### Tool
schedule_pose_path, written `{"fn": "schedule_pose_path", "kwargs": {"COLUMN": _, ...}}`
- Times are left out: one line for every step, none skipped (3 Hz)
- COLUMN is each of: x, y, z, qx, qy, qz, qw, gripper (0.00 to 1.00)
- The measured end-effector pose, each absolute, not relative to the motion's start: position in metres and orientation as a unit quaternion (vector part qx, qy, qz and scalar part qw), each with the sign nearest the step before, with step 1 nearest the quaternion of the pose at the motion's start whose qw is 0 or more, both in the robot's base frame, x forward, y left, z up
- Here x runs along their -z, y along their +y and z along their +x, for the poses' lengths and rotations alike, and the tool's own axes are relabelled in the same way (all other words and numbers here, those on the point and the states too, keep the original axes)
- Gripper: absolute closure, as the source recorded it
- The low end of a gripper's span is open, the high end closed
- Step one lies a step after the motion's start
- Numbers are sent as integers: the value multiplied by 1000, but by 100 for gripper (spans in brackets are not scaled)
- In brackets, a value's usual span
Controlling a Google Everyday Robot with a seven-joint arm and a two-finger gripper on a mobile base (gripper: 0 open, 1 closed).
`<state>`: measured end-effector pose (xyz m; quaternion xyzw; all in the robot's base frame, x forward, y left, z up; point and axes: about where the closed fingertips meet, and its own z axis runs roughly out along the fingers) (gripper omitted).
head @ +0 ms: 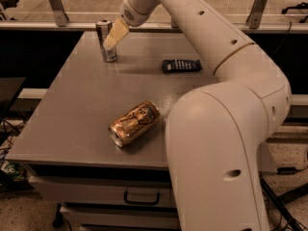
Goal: Move redbull can near rxbar blueberry
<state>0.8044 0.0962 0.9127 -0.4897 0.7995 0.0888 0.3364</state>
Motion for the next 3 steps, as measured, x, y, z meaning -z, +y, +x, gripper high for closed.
{"fn": "schedule_pose_path", "kwargs": {"x": -916, "y": 112, "z": 804, "qx": -110, "qy": 786, "qz": -497, "qw": 352, "gripper": 0}}
{"fn": "schedule_pose_path", "kwargs": {"x": -915, "y": 123, "z": 802, "qx": -120, "qy": 777, "qz": -508, "qw": 351, "gripper": 0}}
{"fn": "schedule_pose_path", "kwargs": {"x": -912, "y": 136, "z": 800, "qx": -129, "qy": 769, "qz": -522, "qw": 345, "gripper": 0}}
